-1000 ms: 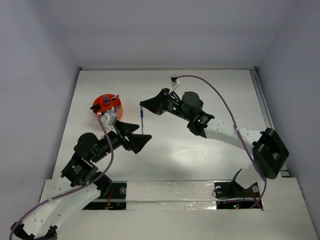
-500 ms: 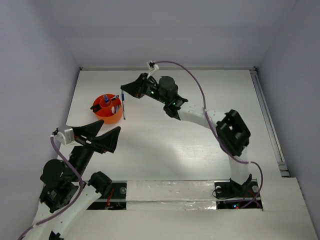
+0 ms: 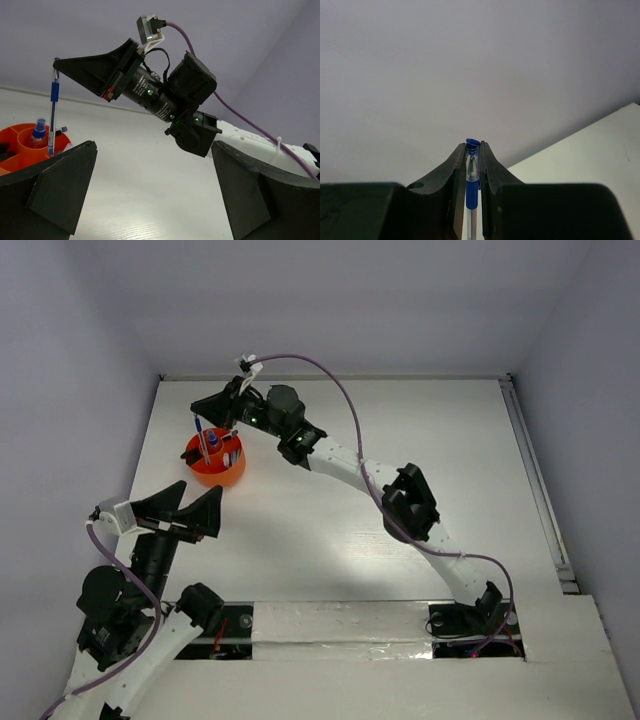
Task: Sort the stationery into containers
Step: Place the pen in the storage box.
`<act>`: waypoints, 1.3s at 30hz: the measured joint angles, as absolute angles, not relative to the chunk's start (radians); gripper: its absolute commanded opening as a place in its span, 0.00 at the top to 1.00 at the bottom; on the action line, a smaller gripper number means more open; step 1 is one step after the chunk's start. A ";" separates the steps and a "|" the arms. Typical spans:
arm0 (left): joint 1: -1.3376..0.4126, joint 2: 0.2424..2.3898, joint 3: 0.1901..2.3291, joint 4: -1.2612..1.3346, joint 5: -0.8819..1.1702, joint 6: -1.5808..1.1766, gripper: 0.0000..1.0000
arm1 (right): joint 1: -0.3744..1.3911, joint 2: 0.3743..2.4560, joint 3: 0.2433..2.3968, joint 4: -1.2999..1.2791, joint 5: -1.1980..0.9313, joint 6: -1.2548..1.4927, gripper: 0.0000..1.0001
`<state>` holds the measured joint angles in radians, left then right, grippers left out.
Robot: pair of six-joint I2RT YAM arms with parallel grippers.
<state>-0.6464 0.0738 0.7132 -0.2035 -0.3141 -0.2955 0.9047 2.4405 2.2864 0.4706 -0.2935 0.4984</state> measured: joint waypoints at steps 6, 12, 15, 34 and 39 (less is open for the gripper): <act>-0.637 0.084 0.713 -0.209 -0.322 -0.291 0.01 | 0.912 2.535 2.350 0.470 -0.291 0.419 1.00; -0.603 0.106 0.713 -0.212 -0.307 -0.288 0.01 | 0.912 2.585 2.377 0.473 -0.289 0.370 1.00; -0.583 0.112 0.713 -0.212 -0.290 -0.285 0.01 | 0.912 2.593 2.381 0.483 -0.297 0.357 1.00; -0.513 0.151 0.711 -0.210 -0.221 -0.281 0.01 | 0.912 2.598 2.289 0.606 -0.368 0.336 1.00; -0.507 0.152 0.711 -0.210 -0.213 -0.279 0.01 | 0.911 2.598 2.289 0.611 -0.374 0.334 1.00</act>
